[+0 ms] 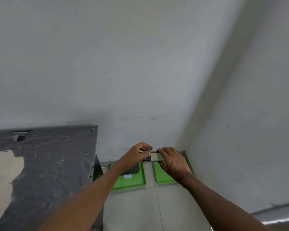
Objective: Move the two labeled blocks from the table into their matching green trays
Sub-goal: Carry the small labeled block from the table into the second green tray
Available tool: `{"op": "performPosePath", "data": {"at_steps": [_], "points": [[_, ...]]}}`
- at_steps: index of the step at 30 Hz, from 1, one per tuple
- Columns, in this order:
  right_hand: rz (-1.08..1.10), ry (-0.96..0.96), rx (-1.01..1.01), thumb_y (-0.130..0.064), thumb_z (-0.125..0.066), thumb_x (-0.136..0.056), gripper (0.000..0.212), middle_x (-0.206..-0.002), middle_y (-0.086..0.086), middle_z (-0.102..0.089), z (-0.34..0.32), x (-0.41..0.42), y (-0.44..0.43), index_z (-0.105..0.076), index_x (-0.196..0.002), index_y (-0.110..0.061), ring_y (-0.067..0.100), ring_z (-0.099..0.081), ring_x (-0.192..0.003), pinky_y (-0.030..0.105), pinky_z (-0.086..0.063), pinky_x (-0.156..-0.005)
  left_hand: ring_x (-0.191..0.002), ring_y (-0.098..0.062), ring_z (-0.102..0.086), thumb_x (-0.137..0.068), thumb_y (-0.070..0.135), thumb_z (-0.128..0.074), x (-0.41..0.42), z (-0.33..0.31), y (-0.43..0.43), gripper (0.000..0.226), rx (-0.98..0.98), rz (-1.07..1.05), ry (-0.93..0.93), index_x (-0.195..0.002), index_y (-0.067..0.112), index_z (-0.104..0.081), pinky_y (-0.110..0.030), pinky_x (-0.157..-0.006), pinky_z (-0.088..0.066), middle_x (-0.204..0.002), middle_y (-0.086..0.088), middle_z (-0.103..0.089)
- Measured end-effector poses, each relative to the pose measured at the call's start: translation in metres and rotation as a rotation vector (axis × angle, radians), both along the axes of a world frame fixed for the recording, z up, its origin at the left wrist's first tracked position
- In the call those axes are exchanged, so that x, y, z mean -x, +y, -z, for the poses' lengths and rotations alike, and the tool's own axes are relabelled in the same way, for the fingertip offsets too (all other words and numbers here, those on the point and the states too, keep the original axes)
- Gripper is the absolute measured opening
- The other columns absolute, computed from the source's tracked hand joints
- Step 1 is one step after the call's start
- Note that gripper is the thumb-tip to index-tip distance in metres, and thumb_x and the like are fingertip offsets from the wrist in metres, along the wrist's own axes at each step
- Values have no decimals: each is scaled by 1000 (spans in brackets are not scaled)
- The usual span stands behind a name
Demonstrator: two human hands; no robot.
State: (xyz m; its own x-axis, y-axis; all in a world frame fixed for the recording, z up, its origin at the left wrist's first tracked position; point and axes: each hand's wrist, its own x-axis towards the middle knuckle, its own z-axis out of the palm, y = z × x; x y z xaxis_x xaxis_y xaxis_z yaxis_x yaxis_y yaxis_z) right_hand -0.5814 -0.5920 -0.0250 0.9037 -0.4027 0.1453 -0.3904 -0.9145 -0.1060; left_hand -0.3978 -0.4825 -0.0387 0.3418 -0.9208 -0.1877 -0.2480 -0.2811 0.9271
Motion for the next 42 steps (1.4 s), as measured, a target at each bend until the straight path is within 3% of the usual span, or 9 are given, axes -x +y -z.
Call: {"op": "performPosePath", "data": {"at_steps": [6, 9, 12, 16, 19, 22, 26, 36, 42], "points": [[9, 36, 3, -22, -76, -70, 47, -103, 4, -67, 25, 15, -63, -62, -115, -16, 27, -64, -93, 35, -55, -80, -94, -22, -69, -96, 29, -62, 13, 34, -55, 16, -38, -87, -59, -111, 24, -66, -41, -75, -63, -104, 9, -69], [20, 76, 0, -21, -77, -69, 47, -102, 4, -68, 41, 16, -98, -64, -114, -16, 27, -65, -93, 34, -55, -80, -89, -15, -66, -96, 34, -60, 12, 53, -81, 13, -90, -130, -64, -107, 28, -66, -36, -78, -58, -101, 10, -69], [14, 131, -25, -22, -74, -74, 47, -109, 5, -68, 56, 17, -131, -63, -119, -15, 28, -63, -100, 36, -55, -85, -72, -5, -58, -97, 33, -58, 12, 76, -100, 11, -143, -144, -39, -104, 29, -65, -25, -66, -50, -97, 10, -69], [24, 177, -87, -24, -67, -82, 47, -121, 5, -64, 83, 22, -169, -58, -128, -16, 27, -58, -114, 36, -50, -96, -94, -10, -59, -98, 19, -55, 13, 109, -118, 17, -244, -75, -164, -112, 23, -64, -21, -80, -46, -109, 2, -66], [27, 224, -125, -30, -59, -89, 48, -130, 1, -57, 106, 28, -192, -50, -136, -20, 22, -49, -123, 33, -42, -103, -98, -14, -58, -97, 13, -53, 19, 129, -134, 23, -315, -62, -275, -117, 18, -63, -25, -88, -47, -117, -5, -63], [10, 232, -155, -28, -61, -89, 47, -129, 3, -58, 128, 35, -207, -52, -134, -19, 24, -51, -122, 34, -42, -104, -109, -18, -59, -98, 15, -51, 31, 151, -147, 25, -372, 13, -393, -122, 19, -60, -32, -95, -51, -120, -4, -61], [-23, 216, -152, -24, -65, -85, 47, -124, 6, -62, 166, 40, -230, -56, -130, -15, 27, -56, -116, 37, -45, -102, -112, -17, -58, -99, 16, -51, 46, 185, -169, 27, -398, 50, -462, -126, 19, -58, -29, -92, -50, -124, -3, -60], [-44, 208, -193, -28, -60, -90, 46, -128, 7, -59, 379, 48, -275, -51, -134, -15, 27, -54, -116, 37, -43, -97, -114, -23, -55, -98, 17, -49, 76, 376, -218, 31, -412, 56, -594, -128, 19, -56, -41, -96, -52, -126, -6, -58], [-52, 149, -154, -24, -66, -87, 44, -117, 12, -65, 533, 52, -297, -56, -128, -12, 31, -59, -104, 39, -48, -85, -116, -28, -56, -96, 14, -50, 77, 518, -239, 33, -388, 68, -694, -128, 16, -58, -41, -92, -52, -127, -11, -59]]}}
